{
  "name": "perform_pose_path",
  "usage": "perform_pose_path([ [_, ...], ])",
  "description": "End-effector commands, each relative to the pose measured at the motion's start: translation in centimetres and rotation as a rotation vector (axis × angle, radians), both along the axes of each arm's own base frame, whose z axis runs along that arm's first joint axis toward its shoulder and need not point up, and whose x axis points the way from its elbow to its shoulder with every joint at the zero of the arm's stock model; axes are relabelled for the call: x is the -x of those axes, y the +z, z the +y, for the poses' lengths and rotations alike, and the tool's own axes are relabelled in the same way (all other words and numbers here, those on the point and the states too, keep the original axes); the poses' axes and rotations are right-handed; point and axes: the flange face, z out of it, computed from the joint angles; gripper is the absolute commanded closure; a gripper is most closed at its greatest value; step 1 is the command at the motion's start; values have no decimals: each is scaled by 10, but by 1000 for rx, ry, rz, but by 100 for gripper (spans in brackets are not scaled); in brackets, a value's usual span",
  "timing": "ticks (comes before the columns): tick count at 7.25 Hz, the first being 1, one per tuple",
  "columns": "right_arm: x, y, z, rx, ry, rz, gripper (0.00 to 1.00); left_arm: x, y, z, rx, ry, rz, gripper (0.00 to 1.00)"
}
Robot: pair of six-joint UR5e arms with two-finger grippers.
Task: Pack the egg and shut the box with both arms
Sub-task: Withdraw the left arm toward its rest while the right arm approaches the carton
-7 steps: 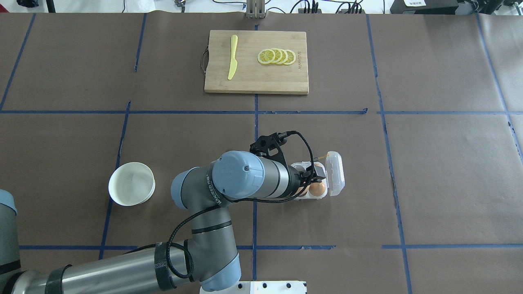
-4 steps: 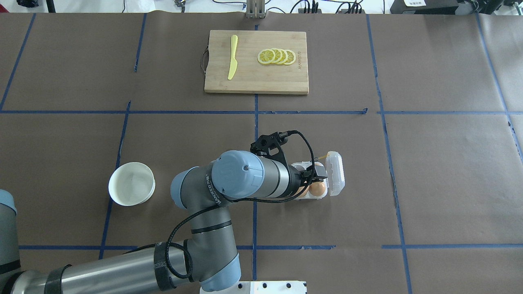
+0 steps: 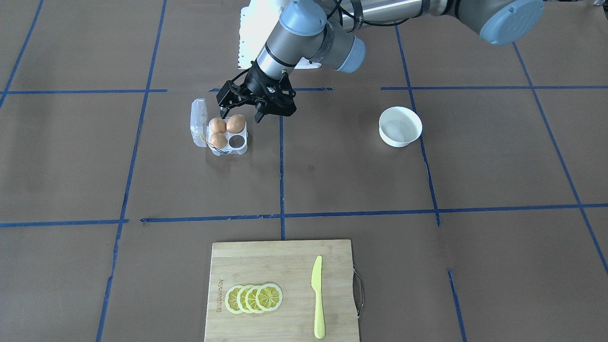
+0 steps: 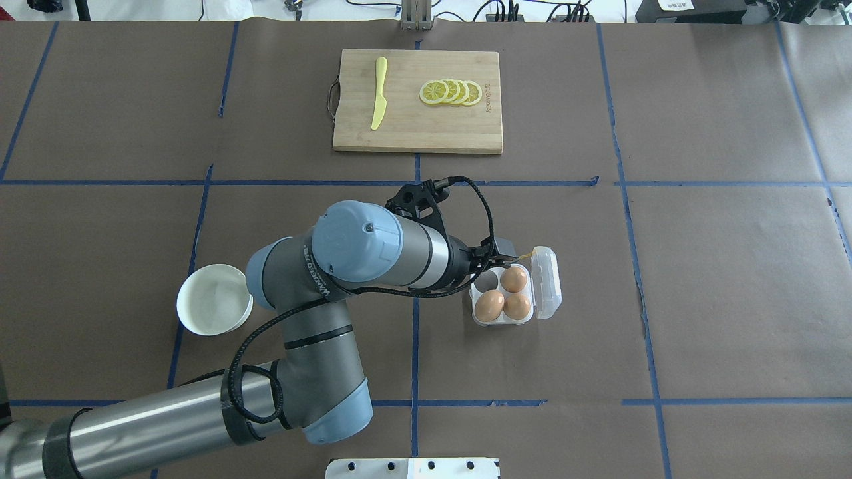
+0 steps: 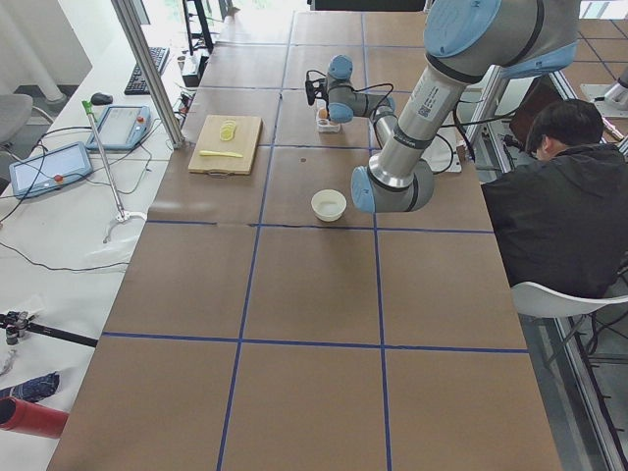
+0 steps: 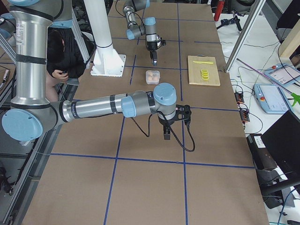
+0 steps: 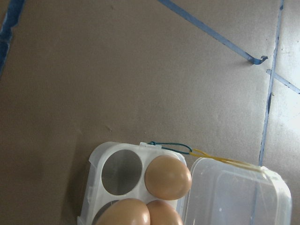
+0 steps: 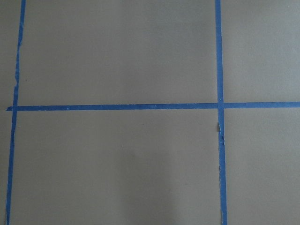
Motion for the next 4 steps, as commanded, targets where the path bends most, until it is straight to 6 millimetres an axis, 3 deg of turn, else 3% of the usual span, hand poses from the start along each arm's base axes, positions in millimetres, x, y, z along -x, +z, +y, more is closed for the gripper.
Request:
perform_pose_path([
  [1,25,-43,1,-67,-19,-19,0,57,9,-21,-54,-7,-142,1],
  [3,89,-61,-8,-68,-71,-40,0,110,25,-48,-88,-38,-263,1],
  [4,117,-73,-5,-33,-7,-73,0,140,31,-50,-131,-33,-315,1],
])
